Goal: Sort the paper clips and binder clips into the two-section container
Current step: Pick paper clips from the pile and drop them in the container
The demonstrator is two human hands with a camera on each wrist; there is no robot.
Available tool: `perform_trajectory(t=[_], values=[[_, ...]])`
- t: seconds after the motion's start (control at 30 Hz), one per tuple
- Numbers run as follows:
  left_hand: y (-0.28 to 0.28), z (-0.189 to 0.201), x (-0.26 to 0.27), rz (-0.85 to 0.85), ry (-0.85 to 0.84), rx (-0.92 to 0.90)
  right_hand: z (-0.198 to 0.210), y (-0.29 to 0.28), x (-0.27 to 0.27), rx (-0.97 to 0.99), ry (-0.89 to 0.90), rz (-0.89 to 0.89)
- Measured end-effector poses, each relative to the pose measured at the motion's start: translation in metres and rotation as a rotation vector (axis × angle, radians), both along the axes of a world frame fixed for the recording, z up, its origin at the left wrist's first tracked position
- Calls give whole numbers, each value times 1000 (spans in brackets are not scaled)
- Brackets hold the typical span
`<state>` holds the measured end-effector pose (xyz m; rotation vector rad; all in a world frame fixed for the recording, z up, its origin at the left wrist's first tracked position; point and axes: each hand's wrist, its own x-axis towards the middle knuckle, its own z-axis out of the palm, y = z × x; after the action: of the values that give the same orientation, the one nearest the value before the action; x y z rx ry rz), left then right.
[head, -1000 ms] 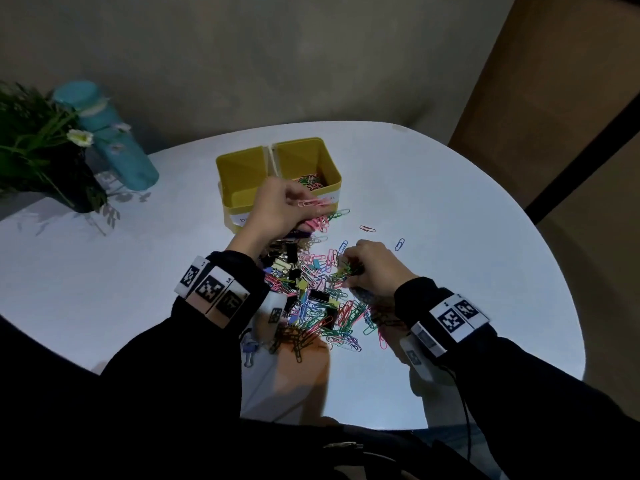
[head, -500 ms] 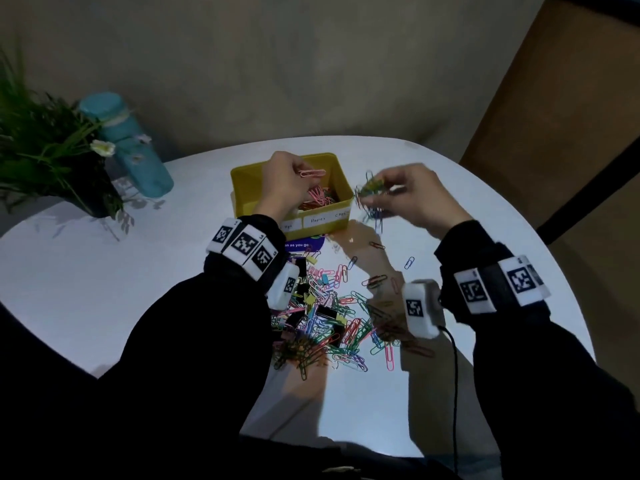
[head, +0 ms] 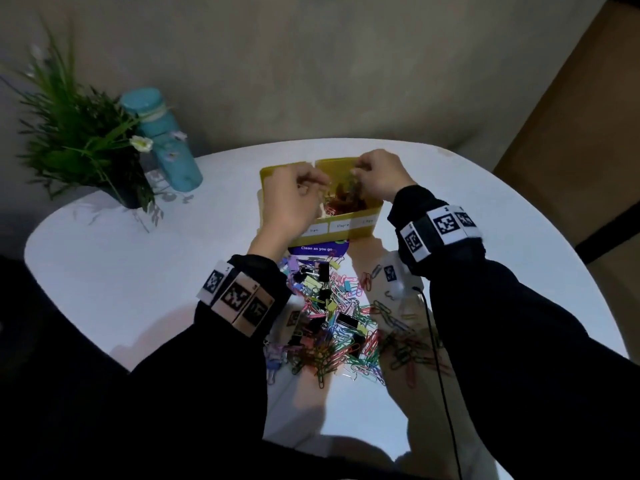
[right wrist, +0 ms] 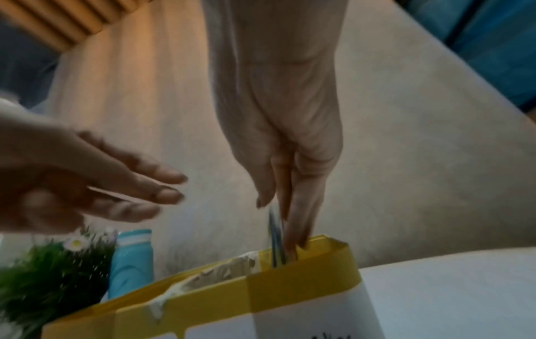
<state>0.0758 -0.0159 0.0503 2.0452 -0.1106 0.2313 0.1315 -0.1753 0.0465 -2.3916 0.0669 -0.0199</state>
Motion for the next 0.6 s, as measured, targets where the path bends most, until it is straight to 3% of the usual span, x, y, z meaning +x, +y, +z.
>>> perform_trajectory(t=[0.1, 0.23, 0.43, 0.6], values=[[7, -3, -17, -91, 68, 54, -1, -4, -3, -83, 1, 18], [5, -18, -26, -223, 159, 211, 4, -27, -30, 39, -90, -125], [-34, -50, -26, -502, 256, 515, -29, -72, -88, -161, 303, -103], [-64, -65, -34, -650, 342, 783, -59, -93, -120, -426, 451, -140]])
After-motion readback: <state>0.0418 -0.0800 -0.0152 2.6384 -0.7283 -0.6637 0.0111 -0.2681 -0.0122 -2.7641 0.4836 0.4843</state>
